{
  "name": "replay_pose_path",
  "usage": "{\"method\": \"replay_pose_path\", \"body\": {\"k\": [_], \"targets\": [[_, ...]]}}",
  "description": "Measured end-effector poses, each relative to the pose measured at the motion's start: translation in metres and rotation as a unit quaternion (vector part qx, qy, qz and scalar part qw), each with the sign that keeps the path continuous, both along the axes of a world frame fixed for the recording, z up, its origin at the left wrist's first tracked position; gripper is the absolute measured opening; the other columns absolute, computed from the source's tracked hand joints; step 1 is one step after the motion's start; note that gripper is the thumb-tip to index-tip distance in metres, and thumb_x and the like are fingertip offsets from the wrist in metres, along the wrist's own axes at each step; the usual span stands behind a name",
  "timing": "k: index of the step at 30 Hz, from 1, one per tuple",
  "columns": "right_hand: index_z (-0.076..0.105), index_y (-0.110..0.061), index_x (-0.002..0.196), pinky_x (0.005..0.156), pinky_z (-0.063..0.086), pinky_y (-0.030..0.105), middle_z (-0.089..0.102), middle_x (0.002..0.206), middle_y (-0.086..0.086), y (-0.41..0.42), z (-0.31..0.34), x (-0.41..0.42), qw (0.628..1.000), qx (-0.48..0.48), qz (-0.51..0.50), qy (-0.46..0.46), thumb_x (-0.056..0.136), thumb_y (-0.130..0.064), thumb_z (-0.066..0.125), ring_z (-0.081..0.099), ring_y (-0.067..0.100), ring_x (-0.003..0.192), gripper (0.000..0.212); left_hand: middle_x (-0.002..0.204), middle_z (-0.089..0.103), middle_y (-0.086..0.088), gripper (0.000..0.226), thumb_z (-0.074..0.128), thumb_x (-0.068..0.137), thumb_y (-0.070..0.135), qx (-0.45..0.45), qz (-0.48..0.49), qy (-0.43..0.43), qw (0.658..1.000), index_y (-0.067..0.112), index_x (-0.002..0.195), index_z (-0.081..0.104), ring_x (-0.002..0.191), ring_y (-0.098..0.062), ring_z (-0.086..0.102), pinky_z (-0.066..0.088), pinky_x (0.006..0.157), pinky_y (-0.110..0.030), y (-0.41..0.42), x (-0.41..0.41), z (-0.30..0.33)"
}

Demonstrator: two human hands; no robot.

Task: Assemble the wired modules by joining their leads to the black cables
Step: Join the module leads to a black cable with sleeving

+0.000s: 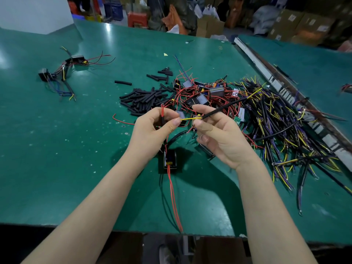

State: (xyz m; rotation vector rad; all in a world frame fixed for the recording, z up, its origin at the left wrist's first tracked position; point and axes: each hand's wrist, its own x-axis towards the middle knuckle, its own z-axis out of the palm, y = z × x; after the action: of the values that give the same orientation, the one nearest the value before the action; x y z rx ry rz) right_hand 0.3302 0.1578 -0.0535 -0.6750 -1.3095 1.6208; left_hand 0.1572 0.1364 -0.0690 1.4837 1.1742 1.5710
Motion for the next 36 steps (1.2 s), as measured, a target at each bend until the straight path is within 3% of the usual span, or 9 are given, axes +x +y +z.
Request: {"method": "replay_pose_path", "body": {"k": [4, 7, 9, 11, 13, 15, 21, 27, 36], "targets": [[0.070, -0.021, 0.102, 0.051, 0.039, 0.014, 0.057, 0.065, -0.010, 0.001, -0.001, -0.003, 1.000, 0.008, -0.025, -0.006, 0.080, -0.006, 0.066, 0.044, 0.004, 0.054, 0.027, 0.082, 0.067, 0.015, 0.016, 0.068, 0.087, 0.013, -0.006, 0.014, 0.018, 1.000, 0.028, 0.087, 0.064, 0.074, 0.005, 0.059, 0.044, 0.073, -0.010, 0.000, 0.000, -0.002], [0.066, -0.020, 0.095, 0.047, 0.037, 0.013, 0.060, 0.064, -0.009, 0.004, -0.001, -0.006, 0.992, 0.026, -0.126, 0.005, 0.082, -0.001, 0.065, 0.044, 0.002, 0.050, 0.023, 0.100, 0.053, 0.013, 0.011, 0.058, 0.094, 0.020, 0.041, 0.042, 0.146, 0.988, 0.027, 0.102, 0.061, 0.085, 0.011, 0.052, 0.037, 0.078, -0.005, -0.002, 0.003, -0.003], [0.064, -0.022, 0.090, 0.047, 0.036, 0.014, 0.055, 0.062, -0.010, 0.006, 0.000, -0.005, 0.983, 0.024, -0.183, 0.008, 0.088, 0.001, 0.062, 0.041, 0.003, 0.048, 0.023, 0.102, 0.050, 0.005, 0.021, 0.048, 0.096, 0.027, 0.068, 0.041, 0.198, 0.977, 0.020, 0.111, 0.062, 0.095, 0.009, 0.048, 0.034, 0.086, -0.006, -0.004, 0.005, -0.004], [0.063, -0.022, 0.089, 0.047, 0.036, 0.015, 0.051, 0.061, -0.009, 0.006, 0.000, -0.003, 0.979, 0.019, -0.203, 0.015, 0.091, 0.000, 0.059, 0.038, 0.005, 0.046, 0.022, 0.095, 0.055, 0.000, 0.027, 0.040, 0.097, 0.028, 0.060, 0.012, 0.191, 0.980, 0.025, 0.109, 0.064, 0.092, 0.001, 0.051, 0.039, 0.086, -0.014, -0.007, 0.007, -0.003], [0.063, -0.022, 0.089, 0.046, 0.036, 0.016, 0.051, 0.062, -0.007, 0.005, 0.000, -0.004, 0.979, 0.026, -0.200, 0.016, 0.091, -0.002, 0.059, 0.038, 0.007, 0.045, 0.020, 0.078, 0.060, 0.006, 0.026, 0.036, 0.097, 0.030, 0.029, -0.036, 0.160, 0.986, 0.037, 0.100, 0.061, 0.076, -0.004, 0.054, 0.043, 0.076, -0.022, -0.009, 0.010, -0.002], [0.064, -0.021, 0.088, 0.045, 0.036, 0.017, 0.052, 0.063, -0.005, 0.005, 0.001, -0.005, 0.980, 0.027, -0.195, 0.018, 0.087, -0.005, 0.061, 0.037, 0.008, 0.045, 0.016, 0.062, 0.056, 0.008, 0.026, 0.035, 0.097, 0.033, 0.005, -0.063, 0.160, 0.985, 0.043, 0.095, 0.059, 0.061, -0.002, 0.050, 0.041, 0.064, -0.018, -0.011, 0.012, -0.002], [0.063, -0.015, 0.091, 0.045, 0.037, 0.015, 0.061, 0.063, -0.001, 0.006, 0.003, -0.005, 0.982, 0.001, -0.181, 0.053, 0.079, -0.010, 0.060, 0.041, 0.008, 0.043, 0.014, 0.051, 0.041, 0.005, 0.031, 0.035, 0.098, 0.035, -0.032, -0.086, 0.144, 0.985, 0.031, 0.091, 0.065, 0.045, -0.005, 0.038, 0.031, 0.049, -0.015, -0.013, 0.013, -0.002], [0.068, -0.021, 0.080, 0.047, 0.038, 0.015, 0.061, 0.062, -0.001, 0.005, 0.004, -0.006, 0.986, -0.004, -0.151, 0.068, 0.076, -0.003, 0.055, 0.048, 0.008, 0.052, 0.022, 0.050, 0.045, -0.001, 0.027, 0.036, 0.102, 0.026, -0.026, -0.065, 0.141, 0.988, 0.027, 0.102, 0.064, 0.044, -0.004, 0.042, 0.033, 0.050, -0.012, -0.014, 0.013, -0.001], [0.063, -0.017, 0.090, 0.049, 0.039, 0.016, 0.062, 0.061, -0.005, 0.004, 0.005, -0.007, 0.989, 0.004, -0.131, 0.067, 0.076, -0.001, 0.053, 0.052, 0.007, 0.055, 0.023, 0.047, 0.047, 0.006, 0.029, 0.041, 0.098, 0.028, -0.017, -0.056, 0.147, 0.987, 0.027, 0.118, 0.062, 0.045, -0.002, 0.044, 0.035, 0.054, -0.011, -0.013, 0.013, -0.001]]}}
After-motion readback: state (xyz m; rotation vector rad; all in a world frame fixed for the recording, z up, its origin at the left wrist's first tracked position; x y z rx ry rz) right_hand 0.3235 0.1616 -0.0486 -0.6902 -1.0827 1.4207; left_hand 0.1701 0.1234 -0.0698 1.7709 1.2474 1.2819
